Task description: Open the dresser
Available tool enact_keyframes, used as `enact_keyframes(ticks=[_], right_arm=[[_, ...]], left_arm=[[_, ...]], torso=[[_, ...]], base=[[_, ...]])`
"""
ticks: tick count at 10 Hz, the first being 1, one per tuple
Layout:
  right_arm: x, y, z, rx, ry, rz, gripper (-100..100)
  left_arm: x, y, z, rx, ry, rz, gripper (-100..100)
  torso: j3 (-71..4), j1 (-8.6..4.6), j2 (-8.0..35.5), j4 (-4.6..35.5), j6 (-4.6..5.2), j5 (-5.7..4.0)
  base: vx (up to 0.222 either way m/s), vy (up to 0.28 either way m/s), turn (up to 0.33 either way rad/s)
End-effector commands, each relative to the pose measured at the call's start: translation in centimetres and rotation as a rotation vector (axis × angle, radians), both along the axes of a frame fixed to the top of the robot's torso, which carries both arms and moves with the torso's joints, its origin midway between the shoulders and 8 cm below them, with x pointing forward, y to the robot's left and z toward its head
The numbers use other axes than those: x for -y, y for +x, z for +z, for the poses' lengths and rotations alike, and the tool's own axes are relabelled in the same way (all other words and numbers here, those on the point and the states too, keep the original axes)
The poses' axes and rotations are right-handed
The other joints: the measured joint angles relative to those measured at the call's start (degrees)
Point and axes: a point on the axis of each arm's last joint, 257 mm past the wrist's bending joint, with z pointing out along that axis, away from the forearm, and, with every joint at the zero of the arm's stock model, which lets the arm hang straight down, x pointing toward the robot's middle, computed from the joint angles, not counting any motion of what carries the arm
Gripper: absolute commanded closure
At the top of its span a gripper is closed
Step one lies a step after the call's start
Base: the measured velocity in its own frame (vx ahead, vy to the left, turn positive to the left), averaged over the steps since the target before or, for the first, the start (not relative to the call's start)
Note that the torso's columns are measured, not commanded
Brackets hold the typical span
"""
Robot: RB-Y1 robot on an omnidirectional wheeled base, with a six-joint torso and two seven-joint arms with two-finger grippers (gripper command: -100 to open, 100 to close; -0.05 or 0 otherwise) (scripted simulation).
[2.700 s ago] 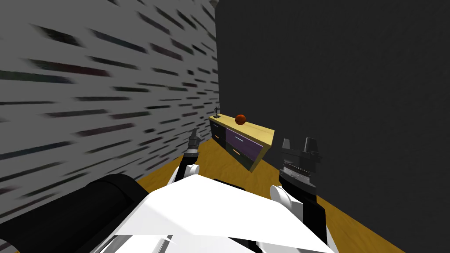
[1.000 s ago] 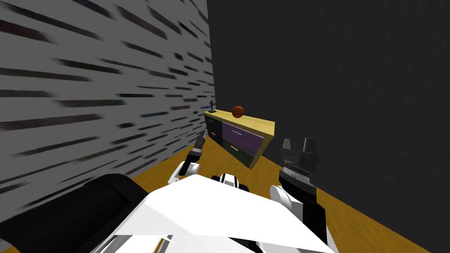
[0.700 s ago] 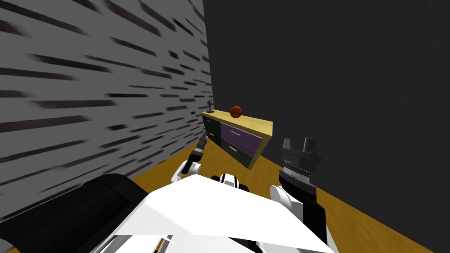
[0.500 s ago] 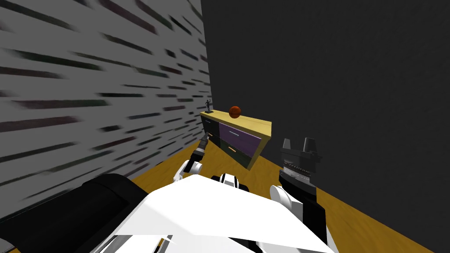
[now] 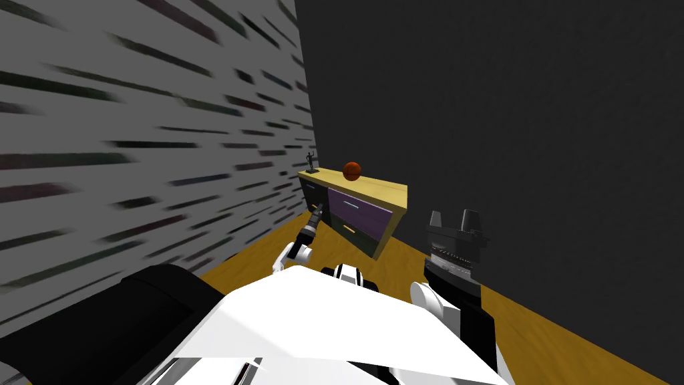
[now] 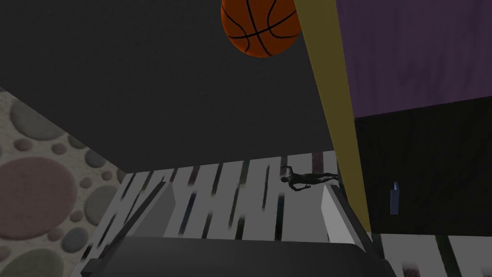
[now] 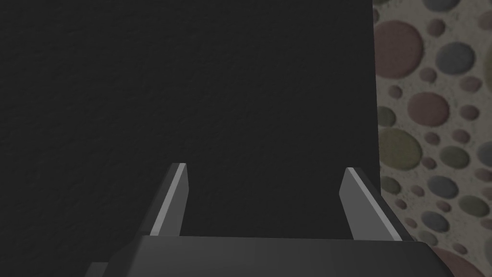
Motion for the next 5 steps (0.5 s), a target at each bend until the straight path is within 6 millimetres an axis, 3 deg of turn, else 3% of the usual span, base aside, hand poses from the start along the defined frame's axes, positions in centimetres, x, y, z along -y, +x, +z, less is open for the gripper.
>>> enact_keyframes(ticks=[1,5], right_arm=[[0.0,0.0,0.0,0.000,0.000,0.000,0],[0.0,0.0,0.0,0.000,0.000,0.000,0]], left_arm=[[1.3,1.2,-1.9,-0.041,-0.009,-0.015,-100],[3.0,2.5,-4.5,-0.103,-0.011,-0.041,-100]], torso=[[0.01,-0.01,0.03,0.00,0.00,0.00],[0.04,0.00,0.06,0.02,0.01,0.00]], base=[[0.068,-0.030,-0.060],[0.070,-0.024,-0.069]])
